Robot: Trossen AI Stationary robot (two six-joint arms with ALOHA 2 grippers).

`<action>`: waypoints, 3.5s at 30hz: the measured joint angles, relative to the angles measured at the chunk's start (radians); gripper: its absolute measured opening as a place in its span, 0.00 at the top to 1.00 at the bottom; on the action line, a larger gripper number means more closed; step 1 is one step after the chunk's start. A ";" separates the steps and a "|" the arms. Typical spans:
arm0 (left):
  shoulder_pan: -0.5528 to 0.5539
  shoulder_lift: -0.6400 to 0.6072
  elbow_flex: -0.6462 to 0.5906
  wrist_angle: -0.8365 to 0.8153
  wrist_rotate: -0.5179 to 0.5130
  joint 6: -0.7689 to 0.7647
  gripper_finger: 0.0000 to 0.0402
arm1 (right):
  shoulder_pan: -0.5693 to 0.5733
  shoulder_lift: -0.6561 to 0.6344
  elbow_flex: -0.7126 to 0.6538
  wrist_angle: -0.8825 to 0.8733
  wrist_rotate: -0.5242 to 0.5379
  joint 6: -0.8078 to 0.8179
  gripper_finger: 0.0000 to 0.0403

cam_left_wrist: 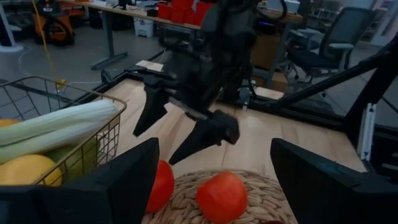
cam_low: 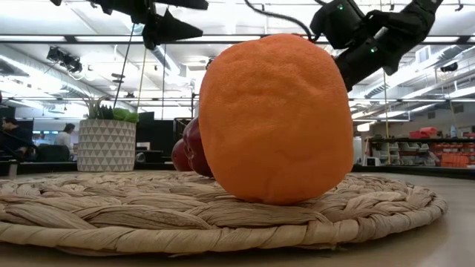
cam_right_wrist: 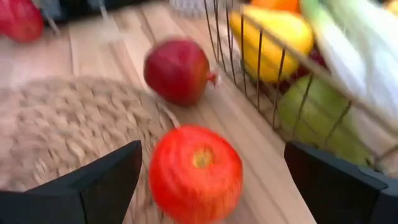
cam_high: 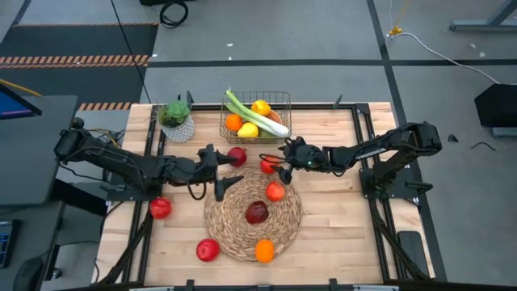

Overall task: Build produce basket
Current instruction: Put the apple into the wire basket

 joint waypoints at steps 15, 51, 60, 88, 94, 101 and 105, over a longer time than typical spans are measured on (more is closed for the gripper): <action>0.015 0.006 0.000 0.000 0.056 0.000 0.22 | 0.001 0.166 -0.008 0.152 0.000 -0.087 0.01; 0.011 0.006 0.000 -0.004 0.057 -0.033 0.22 | -0.028 0.375 0.054 0.325 -0.061 -0.131 0.12; 0.011 0.006 0.000 -0.004 0.057 -0.034 0.22 | -0.002 0.328 0.054 0.343 -0.064 -0.133 0.12; 0.020 0.002 0.001 -0.002 0.056 -0.058 0.22 | -0.277 -0.044 0.158 0.351 -0.183 -0.371 0.12; 0.046 0.002 0.001 -0.001 0.053 -0.053 0.22 | -0.301 0.068 0.186 0.326 -0.309 -0.335 0.12; 0.049 0.002 0.001 -0.019 0.054 -0.055 0.22 | -0.305 0.153 0.234 0.266 -0.246 -0.373 0.11; 0.038 0.002 0.001 -0.059 0.051 -0.080 0.22 | -0.321 0.171 0.234 0.259 -0.167 -0.425 0.09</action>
